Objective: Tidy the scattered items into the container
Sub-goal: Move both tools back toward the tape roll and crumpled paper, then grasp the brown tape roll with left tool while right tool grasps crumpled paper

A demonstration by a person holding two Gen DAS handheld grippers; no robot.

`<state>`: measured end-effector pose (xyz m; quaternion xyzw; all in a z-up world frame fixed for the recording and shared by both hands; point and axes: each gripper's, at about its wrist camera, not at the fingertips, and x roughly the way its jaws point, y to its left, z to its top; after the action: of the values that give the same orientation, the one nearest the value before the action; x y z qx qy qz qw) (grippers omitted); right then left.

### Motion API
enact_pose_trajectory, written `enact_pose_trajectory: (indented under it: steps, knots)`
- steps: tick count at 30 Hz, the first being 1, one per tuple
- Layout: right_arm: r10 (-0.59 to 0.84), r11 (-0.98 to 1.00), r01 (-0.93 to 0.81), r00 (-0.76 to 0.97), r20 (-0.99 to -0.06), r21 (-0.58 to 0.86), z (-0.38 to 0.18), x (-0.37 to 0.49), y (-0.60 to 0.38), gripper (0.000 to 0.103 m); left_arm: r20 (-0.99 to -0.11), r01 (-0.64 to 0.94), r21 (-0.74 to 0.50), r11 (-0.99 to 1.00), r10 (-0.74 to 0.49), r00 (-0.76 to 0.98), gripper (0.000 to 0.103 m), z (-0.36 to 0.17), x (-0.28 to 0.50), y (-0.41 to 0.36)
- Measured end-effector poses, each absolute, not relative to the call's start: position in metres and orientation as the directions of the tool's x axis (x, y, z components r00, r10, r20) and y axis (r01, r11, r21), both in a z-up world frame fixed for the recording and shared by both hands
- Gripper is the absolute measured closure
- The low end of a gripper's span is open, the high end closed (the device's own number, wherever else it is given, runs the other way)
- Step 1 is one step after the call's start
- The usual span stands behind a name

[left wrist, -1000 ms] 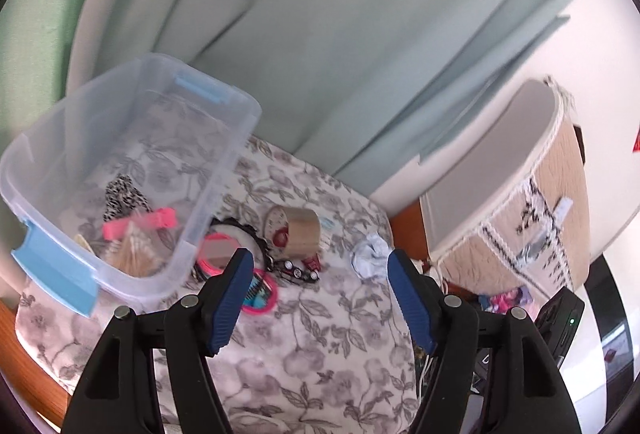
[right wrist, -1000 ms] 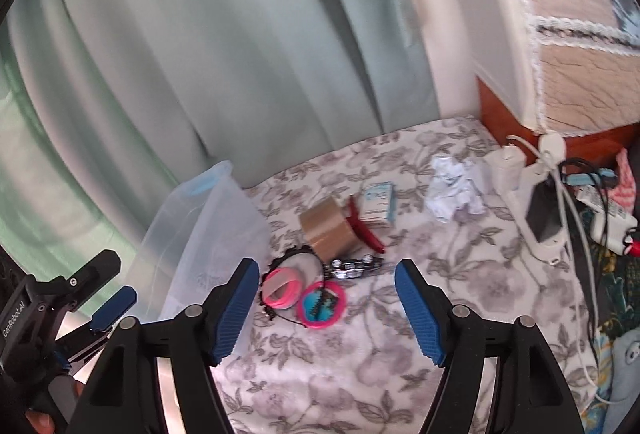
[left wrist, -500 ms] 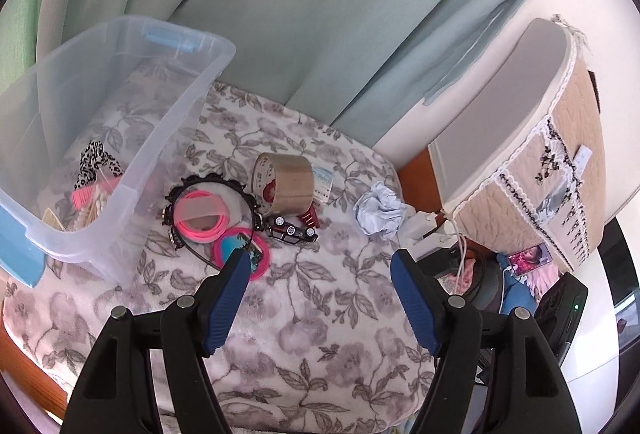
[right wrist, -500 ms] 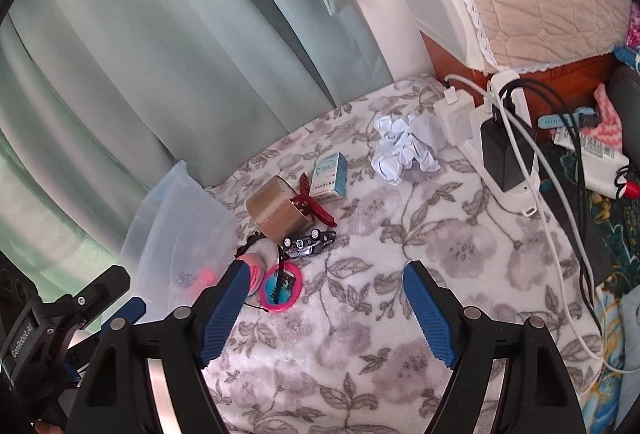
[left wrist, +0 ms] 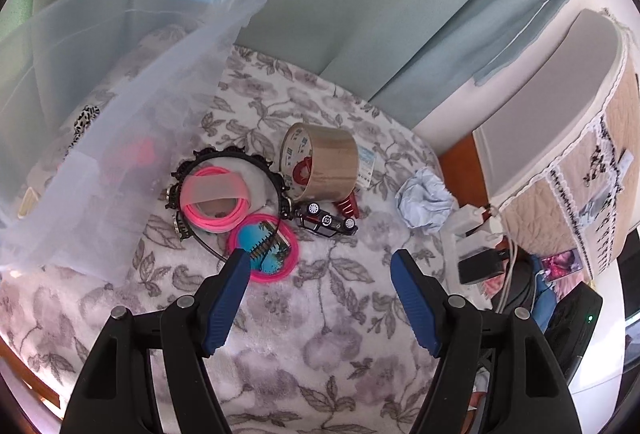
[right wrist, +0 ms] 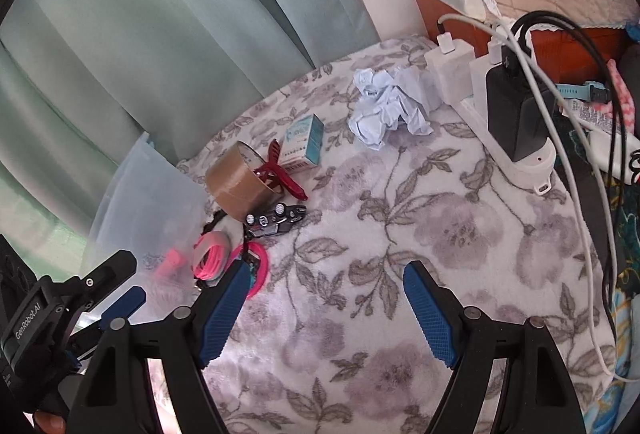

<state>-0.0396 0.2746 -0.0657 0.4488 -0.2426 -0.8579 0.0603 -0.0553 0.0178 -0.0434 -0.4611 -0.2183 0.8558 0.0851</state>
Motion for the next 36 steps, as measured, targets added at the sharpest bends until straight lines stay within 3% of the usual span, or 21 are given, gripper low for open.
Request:
enact_pose_trajectory:
  steps: [14,22,36]
  knots:
    - [-0.245,-0.91,-0.106,-0.644,-0.724,0.402,-0.075,-0.086,0.277,0.021,-0.794,0.034,-0.324,-0.945,0.252,-0.554,0.03,-0.068,-0.117,0.041]
    - [-0.11,-0.947,-0.163,-0.639,-0.761,0.275,-0.08,-0.123,0.287,0.021,-0.825,0.057,-0.322,-0.945,0.251,-0.506,0.03,-0.087,-0.161,0.057]
    - [-0.025,-0.946,-0.236,-0.626,-0.78,0.221,-0.104,-0.18,0.296,0.021,-0.839,0.072,-0.3,-0.951,0.227,-0.494,0.029,-0.111,-0.201,0.061]
